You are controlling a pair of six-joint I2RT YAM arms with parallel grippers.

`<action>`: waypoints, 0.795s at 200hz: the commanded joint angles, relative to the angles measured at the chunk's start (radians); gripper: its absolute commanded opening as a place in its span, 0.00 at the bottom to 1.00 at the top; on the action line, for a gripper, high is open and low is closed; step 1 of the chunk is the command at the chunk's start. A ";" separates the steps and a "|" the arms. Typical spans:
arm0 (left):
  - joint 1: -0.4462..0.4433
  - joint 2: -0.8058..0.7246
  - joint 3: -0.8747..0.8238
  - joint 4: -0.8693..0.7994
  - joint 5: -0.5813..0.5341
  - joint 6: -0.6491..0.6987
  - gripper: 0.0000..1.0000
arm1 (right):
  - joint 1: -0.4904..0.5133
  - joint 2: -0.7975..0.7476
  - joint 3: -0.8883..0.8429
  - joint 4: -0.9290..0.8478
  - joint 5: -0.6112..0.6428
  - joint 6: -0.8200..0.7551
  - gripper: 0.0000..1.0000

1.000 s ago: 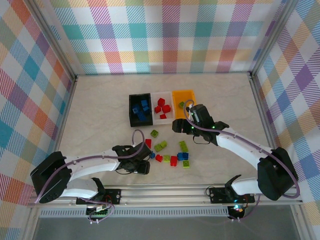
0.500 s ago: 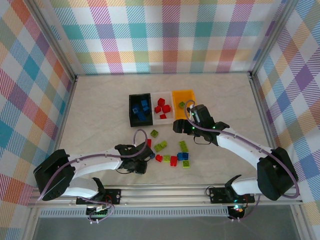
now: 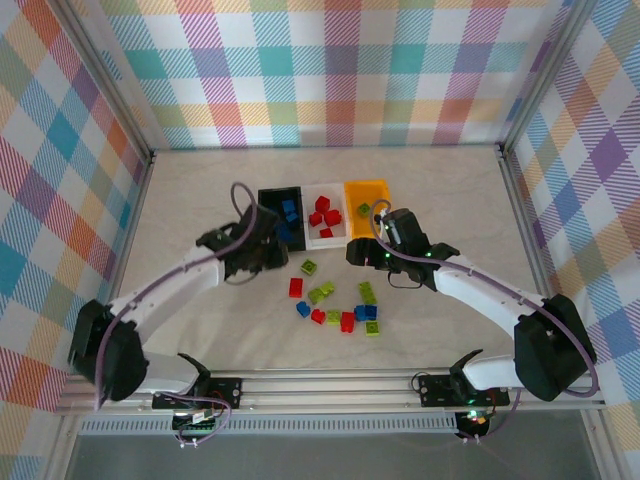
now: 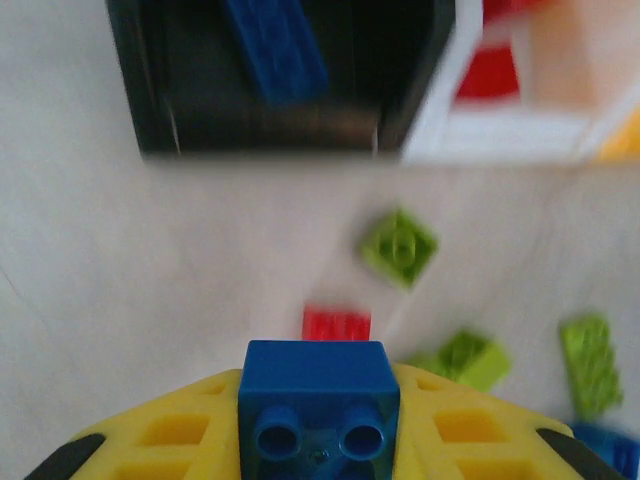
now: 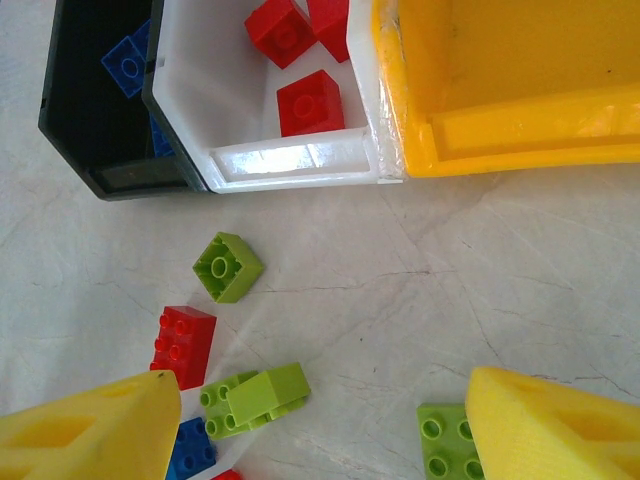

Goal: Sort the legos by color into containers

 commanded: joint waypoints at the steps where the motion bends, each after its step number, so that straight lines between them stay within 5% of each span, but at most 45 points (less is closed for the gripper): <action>1: 0.061 0.145 0.157 -0.005 -0.030 0.086 0.30 | -0.007 -0.005 0.021 0.001 -0.014 0.004 0.76; 82: 0.144 0.585 0.602 -0.132 -0.068 0.152 0.30 | -0.009 -0.052 -0.004 -0.010 -0.022 0.001 0.76; 102: 0.147 0.621 0.641 -0.149 -0.077 0.151 0.39 | -0.009 -0.060 -0.003 -0.013 -0.024 -0.001 0.76; 131: 0.149 0.606 0.654 -0.142 -0.062 0.141 0.69 | -0.011 -0.065 0.011 -0.031 -0.027 -0.006 0.76; 159: 0.149 0.529 0.636 -0.115 -0.005 0.117 0.82 | -0.011 -0.068 0.027 -0.057 -0.026 -0.016 0.77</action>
